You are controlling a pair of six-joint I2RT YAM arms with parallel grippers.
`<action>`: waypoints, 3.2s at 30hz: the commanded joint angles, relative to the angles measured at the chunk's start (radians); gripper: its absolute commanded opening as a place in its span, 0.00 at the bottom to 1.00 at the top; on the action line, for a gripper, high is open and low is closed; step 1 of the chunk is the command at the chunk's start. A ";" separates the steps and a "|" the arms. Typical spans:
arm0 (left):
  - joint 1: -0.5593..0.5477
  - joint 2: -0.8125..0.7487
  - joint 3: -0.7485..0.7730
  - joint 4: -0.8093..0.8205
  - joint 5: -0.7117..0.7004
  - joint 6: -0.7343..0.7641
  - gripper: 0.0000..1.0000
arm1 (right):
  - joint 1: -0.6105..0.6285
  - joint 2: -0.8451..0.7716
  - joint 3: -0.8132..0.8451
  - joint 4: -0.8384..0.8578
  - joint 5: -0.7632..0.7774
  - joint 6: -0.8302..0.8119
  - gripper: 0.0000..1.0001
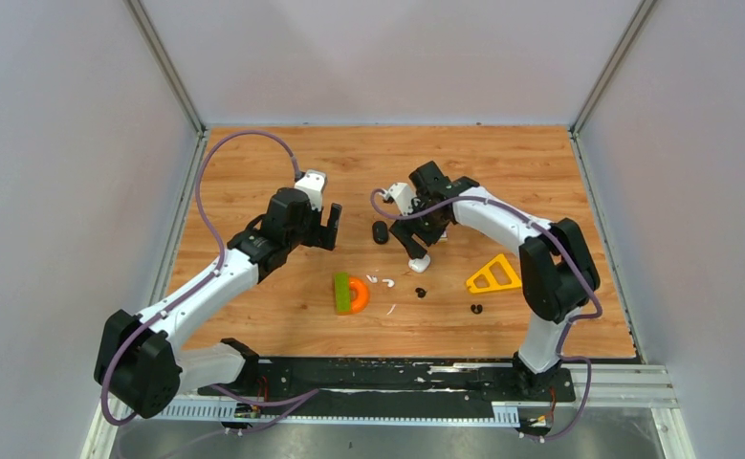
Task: Insert the wireless bluetooth earbuds into the charging case
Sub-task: Pick up the charging case at the center of the board.
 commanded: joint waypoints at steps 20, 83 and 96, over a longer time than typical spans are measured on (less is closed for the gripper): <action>-0.002 -0.011 0.009 0.020 0.005 -0.012 1.00 | 0.064 0.023 -0.116 0.062 0.097 -0.021 0.68; -0.459 -0.066 -0.048 0.311 0.744 0.523 0.48 | -0.068 -0.126 -0.009 -0.836 -1.132 -0.722 0.36; -0.469 -0.067 -0.077 0.336 0.703 0.535 0.17 | -0.063 -0.093 0.002 -0.837 -1.145 -0.703 0.46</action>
